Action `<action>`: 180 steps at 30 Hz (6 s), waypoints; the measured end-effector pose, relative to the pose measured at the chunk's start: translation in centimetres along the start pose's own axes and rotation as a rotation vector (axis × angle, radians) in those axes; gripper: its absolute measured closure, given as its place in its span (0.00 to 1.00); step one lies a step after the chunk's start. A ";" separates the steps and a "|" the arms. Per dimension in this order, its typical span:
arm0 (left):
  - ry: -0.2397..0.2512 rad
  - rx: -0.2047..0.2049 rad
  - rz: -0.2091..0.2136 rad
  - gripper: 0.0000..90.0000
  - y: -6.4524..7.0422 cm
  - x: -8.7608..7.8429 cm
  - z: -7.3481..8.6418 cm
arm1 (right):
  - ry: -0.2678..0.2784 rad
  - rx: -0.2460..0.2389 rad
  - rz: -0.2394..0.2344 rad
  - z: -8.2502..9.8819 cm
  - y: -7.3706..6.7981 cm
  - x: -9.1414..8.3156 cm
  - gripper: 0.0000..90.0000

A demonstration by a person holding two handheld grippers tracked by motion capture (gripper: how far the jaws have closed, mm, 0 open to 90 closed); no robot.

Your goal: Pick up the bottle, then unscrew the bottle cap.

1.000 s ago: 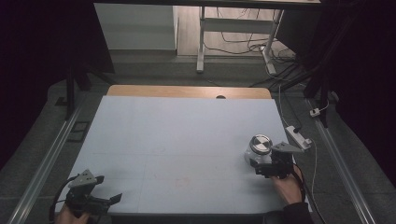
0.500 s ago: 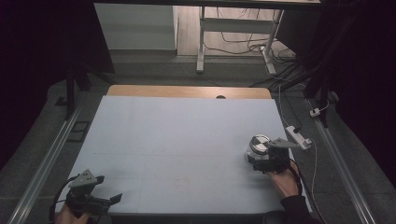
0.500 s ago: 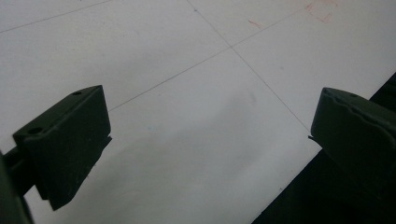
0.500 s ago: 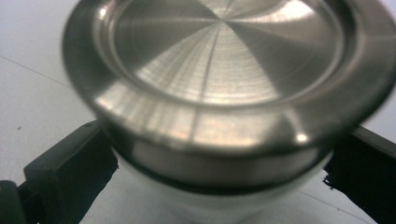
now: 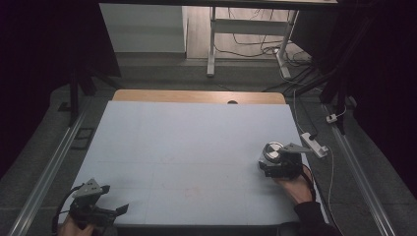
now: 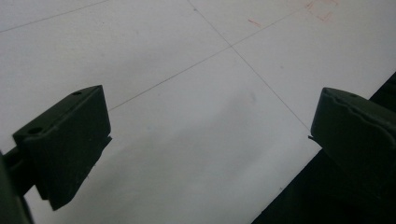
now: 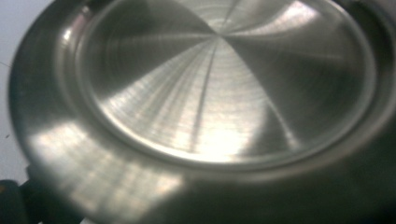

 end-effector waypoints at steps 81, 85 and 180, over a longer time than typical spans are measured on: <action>-0.018 0.017 -0.011 0.00 0.2 0.2 0.0 | 0.052 -0.241 -0.255 -4.8 -11.3 0.1 0.17; -0.019 0.016 -0.010 0.00 0.2 0.2 0.0 | 0.048 -0.256 -0.271 -5.1 -12.2 0.5 0.17; 0.055 0.329 0.088 0.00 4.0 5.1 -10.2 | 0.083 -0.401 -0.460 -7.0 -20.8 3.7 0.17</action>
Point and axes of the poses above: each handheld gripper's, and its own axes: x roughly forward along the jaws, z roughly out of its underside, y roughly to its right, the point moved 4 cm from there along x, roughly forward along the jaws, and after that the axes turned 3 degrees about -x, right-handed, at the moved point
